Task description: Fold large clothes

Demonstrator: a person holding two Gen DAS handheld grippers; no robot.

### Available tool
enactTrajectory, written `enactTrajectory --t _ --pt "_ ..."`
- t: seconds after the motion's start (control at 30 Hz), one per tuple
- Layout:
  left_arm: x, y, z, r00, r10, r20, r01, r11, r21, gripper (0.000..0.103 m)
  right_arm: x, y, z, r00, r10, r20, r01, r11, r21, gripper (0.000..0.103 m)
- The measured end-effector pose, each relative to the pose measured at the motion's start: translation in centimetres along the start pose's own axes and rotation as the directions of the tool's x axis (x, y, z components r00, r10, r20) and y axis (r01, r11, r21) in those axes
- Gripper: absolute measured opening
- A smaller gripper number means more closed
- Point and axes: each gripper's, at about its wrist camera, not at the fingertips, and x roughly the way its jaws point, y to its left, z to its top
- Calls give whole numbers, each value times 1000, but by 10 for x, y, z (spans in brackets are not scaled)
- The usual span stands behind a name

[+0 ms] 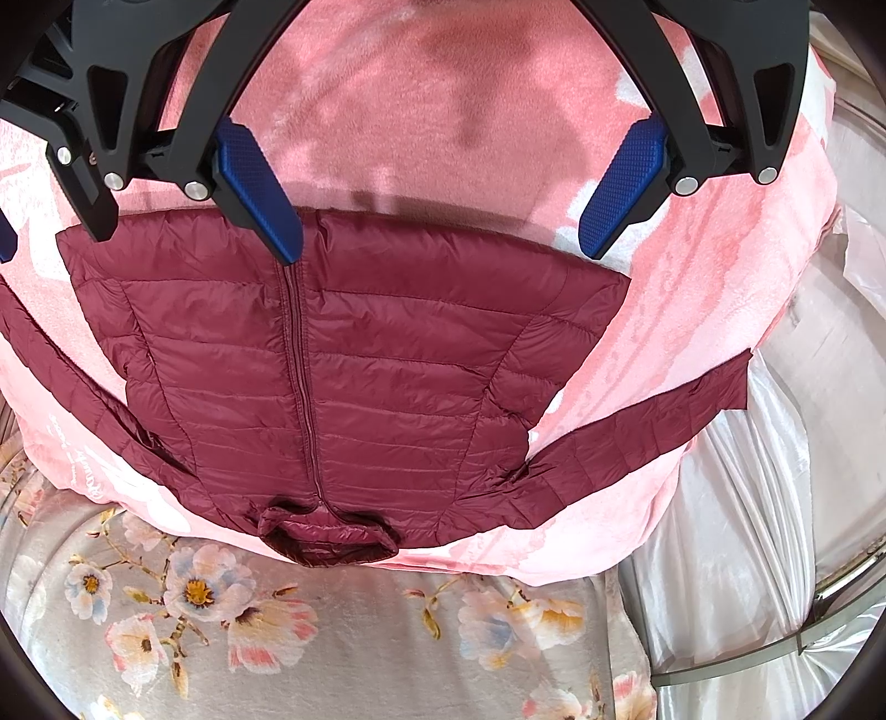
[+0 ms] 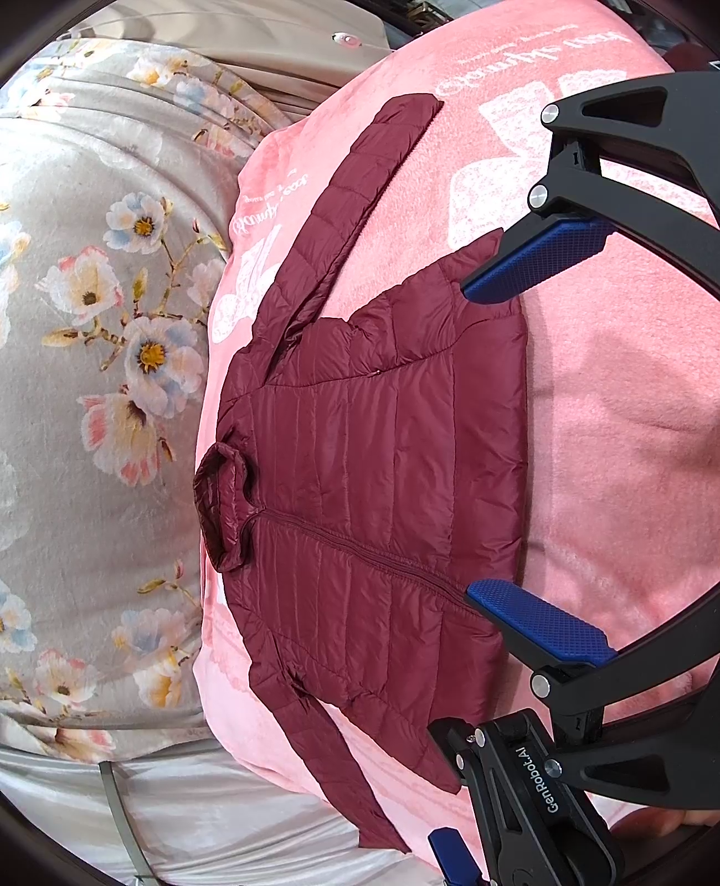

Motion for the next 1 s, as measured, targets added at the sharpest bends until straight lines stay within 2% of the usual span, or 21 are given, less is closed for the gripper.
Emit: enactTrajectory --t 0.37,1.0 --pt "-3 15 -8 1000 -1 -9 1 1000 -1 97 1 1 0 1000 2 -6 -2 1000 2 98" --pt "-3 14 -7 1000 0 -9 0 1000 0 97 2 3 -2 1000 4 -9 -4 1000 2 98"
